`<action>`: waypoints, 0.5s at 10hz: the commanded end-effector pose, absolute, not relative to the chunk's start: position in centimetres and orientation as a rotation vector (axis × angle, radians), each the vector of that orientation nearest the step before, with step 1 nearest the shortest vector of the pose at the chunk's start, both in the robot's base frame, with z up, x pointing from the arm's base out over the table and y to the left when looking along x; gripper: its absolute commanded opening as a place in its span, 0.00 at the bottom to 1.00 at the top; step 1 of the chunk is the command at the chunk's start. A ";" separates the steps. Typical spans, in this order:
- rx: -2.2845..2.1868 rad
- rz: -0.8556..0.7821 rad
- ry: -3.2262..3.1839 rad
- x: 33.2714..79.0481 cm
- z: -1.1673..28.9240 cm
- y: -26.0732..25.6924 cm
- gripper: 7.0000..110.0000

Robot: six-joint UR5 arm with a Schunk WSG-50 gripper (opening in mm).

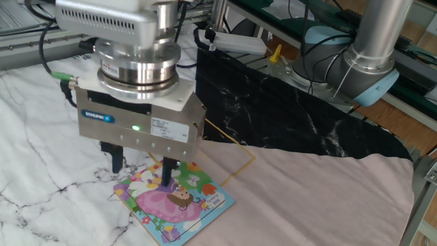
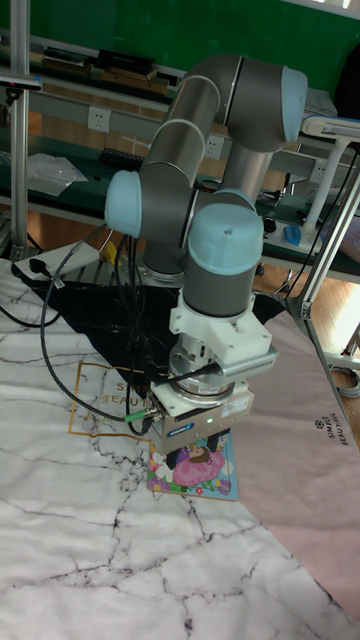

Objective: Assemble one piece of a puzzle

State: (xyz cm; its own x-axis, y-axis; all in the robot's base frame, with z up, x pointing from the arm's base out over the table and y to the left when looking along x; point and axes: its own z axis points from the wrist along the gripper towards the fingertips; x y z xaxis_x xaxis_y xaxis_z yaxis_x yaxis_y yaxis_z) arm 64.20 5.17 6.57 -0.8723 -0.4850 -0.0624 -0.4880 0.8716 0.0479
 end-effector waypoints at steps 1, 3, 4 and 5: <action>-0.688 0.017 2.975 63.0 6.9 3.9 0.57; -0.583 0.065 2.941 62.8 6.3 5.0 0.57; -0.582 0.083 2.924 63.2 5.9 4.7 0.57; -0.589 0.100 2.919 63.2 5.4 4.1 0.57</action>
State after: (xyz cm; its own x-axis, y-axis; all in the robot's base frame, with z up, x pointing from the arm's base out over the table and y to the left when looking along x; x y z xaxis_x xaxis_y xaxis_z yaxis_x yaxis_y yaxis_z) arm 63.20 4.53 6.01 -0.9010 -0.4159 -0.1231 -0.4208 0.9070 0.0151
